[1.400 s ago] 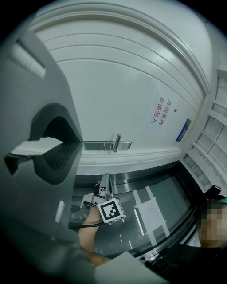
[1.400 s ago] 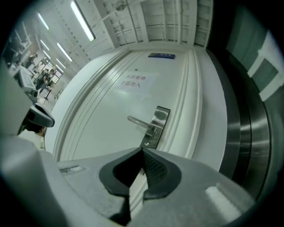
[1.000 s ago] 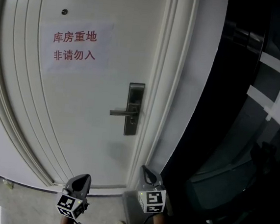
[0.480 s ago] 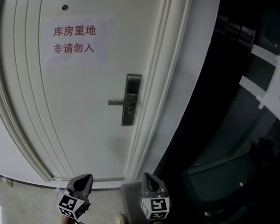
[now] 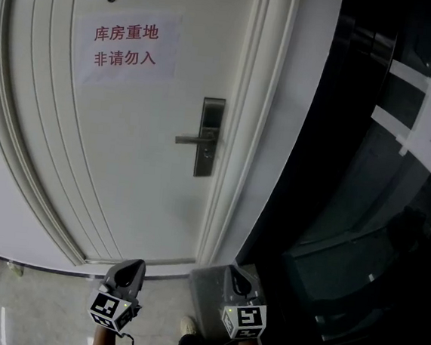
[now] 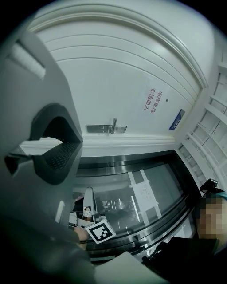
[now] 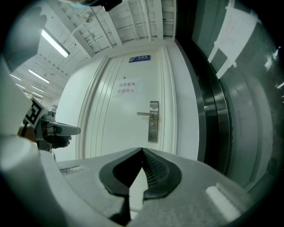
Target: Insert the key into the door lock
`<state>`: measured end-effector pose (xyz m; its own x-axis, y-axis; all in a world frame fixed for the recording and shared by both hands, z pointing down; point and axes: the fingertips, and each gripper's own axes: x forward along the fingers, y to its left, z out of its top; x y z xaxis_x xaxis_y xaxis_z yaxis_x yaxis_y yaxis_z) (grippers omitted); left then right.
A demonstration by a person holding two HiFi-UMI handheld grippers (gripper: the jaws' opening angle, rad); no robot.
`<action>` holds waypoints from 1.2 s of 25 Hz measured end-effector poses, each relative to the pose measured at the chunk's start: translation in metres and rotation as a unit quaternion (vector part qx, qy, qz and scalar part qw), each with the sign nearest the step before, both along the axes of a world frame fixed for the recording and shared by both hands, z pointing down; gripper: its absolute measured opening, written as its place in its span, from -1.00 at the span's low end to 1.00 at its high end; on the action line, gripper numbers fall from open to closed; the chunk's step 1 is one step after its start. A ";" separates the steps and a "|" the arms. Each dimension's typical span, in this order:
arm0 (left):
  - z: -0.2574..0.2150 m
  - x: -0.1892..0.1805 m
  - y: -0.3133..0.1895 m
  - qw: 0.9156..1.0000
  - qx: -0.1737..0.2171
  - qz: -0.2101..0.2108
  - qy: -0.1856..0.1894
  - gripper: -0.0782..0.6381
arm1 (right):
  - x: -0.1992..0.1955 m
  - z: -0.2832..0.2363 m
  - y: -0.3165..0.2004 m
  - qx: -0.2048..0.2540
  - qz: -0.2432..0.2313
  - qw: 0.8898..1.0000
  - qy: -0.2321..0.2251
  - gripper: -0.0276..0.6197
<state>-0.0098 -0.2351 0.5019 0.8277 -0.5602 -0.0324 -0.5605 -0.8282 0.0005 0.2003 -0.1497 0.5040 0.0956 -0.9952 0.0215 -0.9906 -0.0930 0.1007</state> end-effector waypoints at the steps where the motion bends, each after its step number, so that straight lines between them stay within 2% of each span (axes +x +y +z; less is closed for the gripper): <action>1: 0.000 -0.001 0.001 1.000 0.001 0.001 0.001 -0.77 | -0.001 0.000 0.002 0.002 -0.001 1.000 -0.002 -0.91; 30: -0.005 -0.006 0.002 1.000 0.008 0.005 0.003 -0.77 | -0.015 -0.003 0.002 0.002 -0.011 1.000 0.008 -0.91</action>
<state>-0.0160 -0.2327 0.4968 0.8332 -0.5510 -0.0463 -0.5519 -0.8338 -0.0086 0.1851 -0.1472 0.5008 0.0739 -0.9971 0.0168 -0.9907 -0.0715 0.1158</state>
